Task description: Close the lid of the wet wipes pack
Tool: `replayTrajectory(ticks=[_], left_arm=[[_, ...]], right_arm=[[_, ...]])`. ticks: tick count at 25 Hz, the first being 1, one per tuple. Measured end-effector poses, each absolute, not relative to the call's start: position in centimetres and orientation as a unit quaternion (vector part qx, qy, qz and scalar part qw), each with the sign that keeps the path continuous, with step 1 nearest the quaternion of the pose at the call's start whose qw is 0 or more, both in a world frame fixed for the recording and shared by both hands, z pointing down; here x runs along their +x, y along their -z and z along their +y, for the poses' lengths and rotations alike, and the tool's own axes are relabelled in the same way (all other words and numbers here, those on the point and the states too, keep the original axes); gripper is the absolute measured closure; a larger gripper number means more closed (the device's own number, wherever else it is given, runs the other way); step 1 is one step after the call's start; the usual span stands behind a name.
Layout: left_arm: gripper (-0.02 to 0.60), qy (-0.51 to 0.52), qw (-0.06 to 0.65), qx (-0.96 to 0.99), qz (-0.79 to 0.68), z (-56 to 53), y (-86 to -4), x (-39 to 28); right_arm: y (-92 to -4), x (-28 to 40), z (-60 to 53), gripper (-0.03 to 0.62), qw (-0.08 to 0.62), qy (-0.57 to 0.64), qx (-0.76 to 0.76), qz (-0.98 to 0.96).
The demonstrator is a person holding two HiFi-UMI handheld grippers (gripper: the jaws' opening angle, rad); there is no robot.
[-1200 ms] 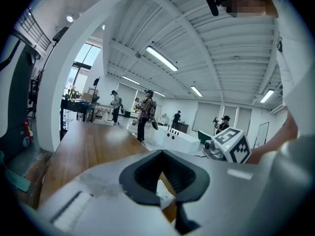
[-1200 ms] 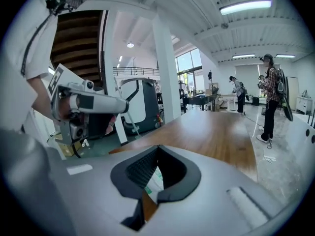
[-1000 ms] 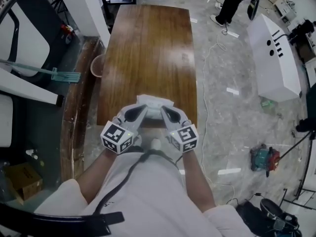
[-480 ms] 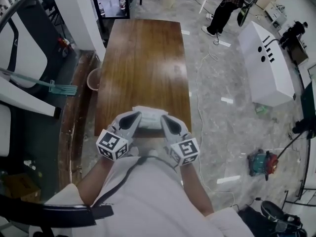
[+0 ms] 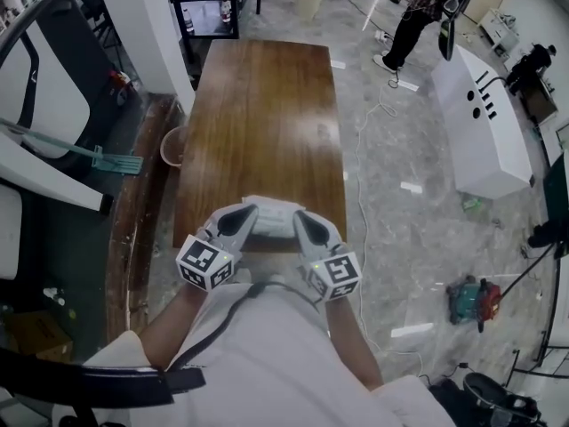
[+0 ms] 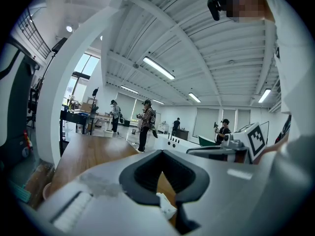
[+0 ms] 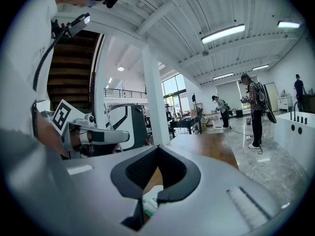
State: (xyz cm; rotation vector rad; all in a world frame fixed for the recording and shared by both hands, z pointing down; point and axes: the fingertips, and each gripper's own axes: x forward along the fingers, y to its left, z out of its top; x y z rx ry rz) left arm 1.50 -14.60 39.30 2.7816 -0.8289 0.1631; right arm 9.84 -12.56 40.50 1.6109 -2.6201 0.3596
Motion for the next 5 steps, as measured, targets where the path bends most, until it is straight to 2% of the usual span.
replayTrajectory(ticks=[5], left_arm=[[0.58,-0.055,0.113,0.95,-0.284,-15.15,-39.17,1.06]], right_arm=[[-40.3,9.22,-13.42,0.586,0.022,-0.111,0.517,-0.848]])
